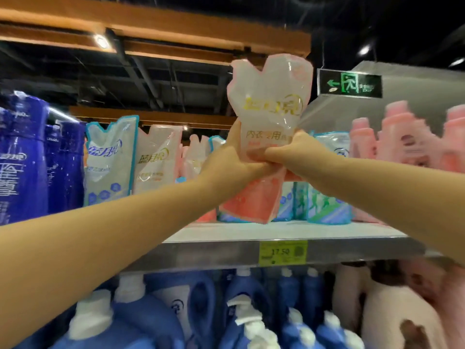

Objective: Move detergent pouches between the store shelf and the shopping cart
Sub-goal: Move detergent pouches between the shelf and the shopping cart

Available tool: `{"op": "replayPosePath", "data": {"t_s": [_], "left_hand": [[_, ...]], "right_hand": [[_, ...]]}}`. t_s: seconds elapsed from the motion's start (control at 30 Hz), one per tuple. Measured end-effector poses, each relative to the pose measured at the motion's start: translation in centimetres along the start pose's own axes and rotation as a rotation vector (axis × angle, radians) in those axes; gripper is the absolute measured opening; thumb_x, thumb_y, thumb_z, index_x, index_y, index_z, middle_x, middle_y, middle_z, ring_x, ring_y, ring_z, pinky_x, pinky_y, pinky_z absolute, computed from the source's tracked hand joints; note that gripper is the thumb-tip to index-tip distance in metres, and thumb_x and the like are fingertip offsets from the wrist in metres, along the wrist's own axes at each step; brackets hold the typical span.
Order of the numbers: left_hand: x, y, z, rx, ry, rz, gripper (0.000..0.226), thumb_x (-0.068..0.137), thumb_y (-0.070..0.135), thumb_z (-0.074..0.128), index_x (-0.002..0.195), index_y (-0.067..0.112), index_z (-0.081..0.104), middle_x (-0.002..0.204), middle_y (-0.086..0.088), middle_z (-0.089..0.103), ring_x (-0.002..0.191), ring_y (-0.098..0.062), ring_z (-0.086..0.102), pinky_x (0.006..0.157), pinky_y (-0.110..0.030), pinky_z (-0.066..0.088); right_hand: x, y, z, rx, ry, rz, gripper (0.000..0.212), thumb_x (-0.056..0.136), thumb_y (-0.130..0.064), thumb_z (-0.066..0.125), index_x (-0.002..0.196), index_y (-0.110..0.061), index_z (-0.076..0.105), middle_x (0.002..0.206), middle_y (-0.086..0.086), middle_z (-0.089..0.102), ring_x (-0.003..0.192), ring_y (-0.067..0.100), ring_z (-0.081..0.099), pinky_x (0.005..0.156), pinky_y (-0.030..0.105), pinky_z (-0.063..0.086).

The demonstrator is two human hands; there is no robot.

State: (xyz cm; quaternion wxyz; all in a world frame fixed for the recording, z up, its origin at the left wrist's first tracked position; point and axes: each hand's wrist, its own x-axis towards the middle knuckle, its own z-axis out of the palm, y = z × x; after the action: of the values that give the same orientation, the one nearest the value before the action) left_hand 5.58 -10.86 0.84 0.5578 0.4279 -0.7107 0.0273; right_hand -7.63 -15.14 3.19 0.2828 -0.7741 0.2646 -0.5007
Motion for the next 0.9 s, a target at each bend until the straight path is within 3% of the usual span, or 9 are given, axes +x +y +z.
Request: {"op": "replayPosePath", "data": {"t_s": [0.17,0.3,0.4,0.47,0.6,0.67,0.73,0.83,0.9], "left_hand": [[-3.1,6.5,9.2,-0.120,-0.033,-0.007,0.069,0.047,0.053,0.071,0.110,0.043,0.044,0.108,0.013,0.067,0.104,-0.011,0.063,0.091,-0.041,0.051],[-6.3,12.2,18.0,-0.197,-0.161,0.043,0.071,0.058,0.045,0.077,0.120,0.035,0.045,0.110,0.011,0.067,0.104,-0.006,0.063,0.093,-0.037,0.051],[-8.7,16.3,24.8,-0.249,-0.293,0.080,0.075,0.056,0.058,0.069,0.123,0.032,0.048,0.111,0.015,0.065,0.103,-0.004,0.062,0.090,-0.035,0.051],[-10.6,18.9,29.6,-0.306,-0.363,0.091,0.080,0.054,0.063,0.066,0.126,0.035,0.045,0.113,0.018,0.063,0.105,-0.006,0.061,0.089,-0.035,0.051],[-15.4,23.1,38.9,-0.453,-0.509,0.042,0.087,0.057,0.054,0.074,0.133,0.034,0.036,0.111,0.019,0.060,0.106,-0.008,0.060,0.087,-0.033,0.050],[-17.7,24.6,43.9,-0.510,-0.600,0.048,0.088,0.055,0.055,0.073,0.132,0.033,0.037,0.116,0.016,0.060,0.108,-0.010,0.060,0.089,-0.034,0.050],[-19.8,26.0,48.8,-0.547,-0.710,0.033,0.084,0.057,0.050,0.077,0.130,0.034,0.039,0.113,0.017,0.061,0.107,-0.009,0.060,0.087,-0.028,0.049],[-22.4,27.9,56.2,-0.585,-0.859,0.008,0.072,0.063,0.044,0.079,0.123,0.036,0.039,0.100,0.023,0.060,0.095,-0.006,0.058,0.073,-0.008,0.045],[-23.9,29.0,61.0,-0.621,-0.954,0.022,0.074,0.068,0.037,0.079,0.129,0.034,0.037,0.105,0.019,0.059,0.099,-0.009,0.059,0.066,-0.013,0.040]], "right_hand": [[-8.5,1.0,-9.0,-0.063,0.042,0.065,0.022,0.075,-0.018,0.077,0.093,-0.025,0.067,0.087,-0.003,0.072,0.072,0.006,0.068,0.061,0.021,0.057],[-16.5,3.3,-17.6,-0.178,0.117,0.172,0.019,0.071,-0.024,0.079,0.089,-0.024,0.072,0.078,-0.009,0.073,0.070,0.004,0.069,0.066,0.021,0.055],[-23.2,4.9,-23.5,-0.252,0.233,0.267,0.013,0.070,-0.028,0.080,0.078,-0.030,0.070,0.060,-0.018,0.067,0.057,-0.005,0.064,0.050,0.010,0.046],[-27.3,6.2,-26.9,-0.293,0.312,0.338,0.016,0.070,-0.027,0.080,0.079,-0.032,0.068,0.060,-0.020,0.066,0.056,-0.008,0.062,0.049,0.007,0.044],[-35.6,10.1,-33.1,-0.406,0.466,0.487,0.044,0.061,-0.033,0.084,0.101,-0.023,0.070,0.092,-0.007,0.071,0.077,-0.004,0.064,0.064,0.013,0.050],[-39.7,12.2,-36.0,-0.430,0.530,0.548,0.042,0.065,-0.023,0.083,0.105,-0.023,0.070,0.094,-0.008,0.070,0.083,-0.003,0.063,0.072,0.014,0.051],[-43.5,14.4,-38.7,-0.435,0.621,0.624,0.044,0.063,-0.018,0.083,0.105,-0.021,0.071,0.100,-0.002,0.072,0.093,0.007,0.066,0.084,0.027,0.053],[-48.6,18.2,-42.9,-0.435,0.741,0.774,0.047,0.057,-0.025,0.085,0.100,-0.027,0.068,0.105,0.001,0.071,0.097,0.013,0.067,0.089,0.036,0.053],[-51.8,20.6,-45.6,-0.433,0.827,0.863,0.054,0.054,-0.031,0.085,0.105,-0.023,0.067,0.104,0.003,0.070,0.096,0.014,0.068,0.087,0.040,0.055]]}}
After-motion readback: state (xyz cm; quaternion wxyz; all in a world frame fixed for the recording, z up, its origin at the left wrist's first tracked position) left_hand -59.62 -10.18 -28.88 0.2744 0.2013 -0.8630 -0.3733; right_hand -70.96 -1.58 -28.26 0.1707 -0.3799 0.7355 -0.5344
